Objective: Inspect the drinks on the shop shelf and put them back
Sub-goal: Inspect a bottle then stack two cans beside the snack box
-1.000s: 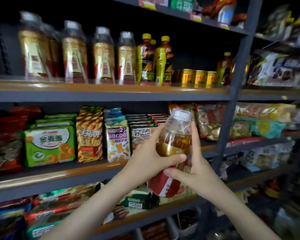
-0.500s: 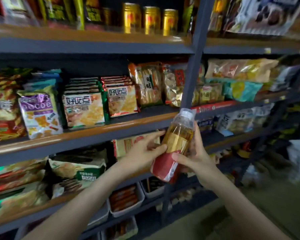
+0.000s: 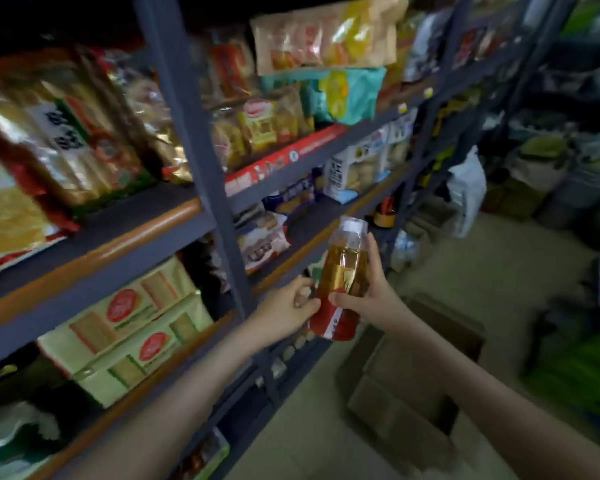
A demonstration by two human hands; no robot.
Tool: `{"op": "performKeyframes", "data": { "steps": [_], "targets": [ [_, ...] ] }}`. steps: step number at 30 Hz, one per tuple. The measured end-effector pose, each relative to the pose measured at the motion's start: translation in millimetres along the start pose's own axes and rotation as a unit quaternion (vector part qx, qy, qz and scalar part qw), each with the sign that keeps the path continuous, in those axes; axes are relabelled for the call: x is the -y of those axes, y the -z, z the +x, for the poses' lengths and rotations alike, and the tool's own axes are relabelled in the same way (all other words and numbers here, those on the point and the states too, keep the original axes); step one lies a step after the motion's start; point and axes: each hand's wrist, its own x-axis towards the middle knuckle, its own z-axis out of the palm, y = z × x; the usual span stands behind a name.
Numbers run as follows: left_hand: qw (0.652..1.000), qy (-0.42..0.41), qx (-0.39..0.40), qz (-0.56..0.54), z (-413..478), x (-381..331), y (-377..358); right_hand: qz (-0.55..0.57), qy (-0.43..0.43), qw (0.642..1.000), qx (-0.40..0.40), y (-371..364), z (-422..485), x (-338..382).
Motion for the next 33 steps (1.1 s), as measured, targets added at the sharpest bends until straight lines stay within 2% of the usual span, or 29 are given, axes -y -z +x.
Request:
{"op": "performKeyframes", "data": {
  "steps": [4,6,11,14,18,22,26,31,33],
  "targets": [
    [0.995,0.038,0.096,0.018,68,-1,-68,0.034,-0.103,0.990,-0.091,77,5,-61],
    [0.990,0.064,0.117,0.041,106,4,-109,0.046,-0.164,0.976,-0.135,118,6,-97],
    [0.974,0.135,0.160,0.079,186,41,-223,0.014,-0.289,0.941,-0.174,207,15,-195],
    [0.965,0.137,0.180,0.134,223,85,-288,-0.004,-0.358,0.911,-0.204,234,23,-275],
    [0.948,0.132,0.203,0.204,280,158,-374,-0.010,-0.433,0.875,-0.216,244,46,-416],
    [0.938,0.101,0.196,0.267,350,244,-467,-0.037,-0.463,0.857,-0.222,238,84,-580],
    [0.921,0.068,0.203,0.326,419,325,-550,-0.095,-0.490,0.847,-0.183,218,123,-724],
    [0.904,0.059,0.191,0.378,463,396,-608,-0.123,-0.511,0.840,-0.139,183,151,-848],
    [0.909,0.044,0.172,0.376,466,400,-611,-0.129,-0.516,0.837,-0.130,178,154,-861]
  ]
}}
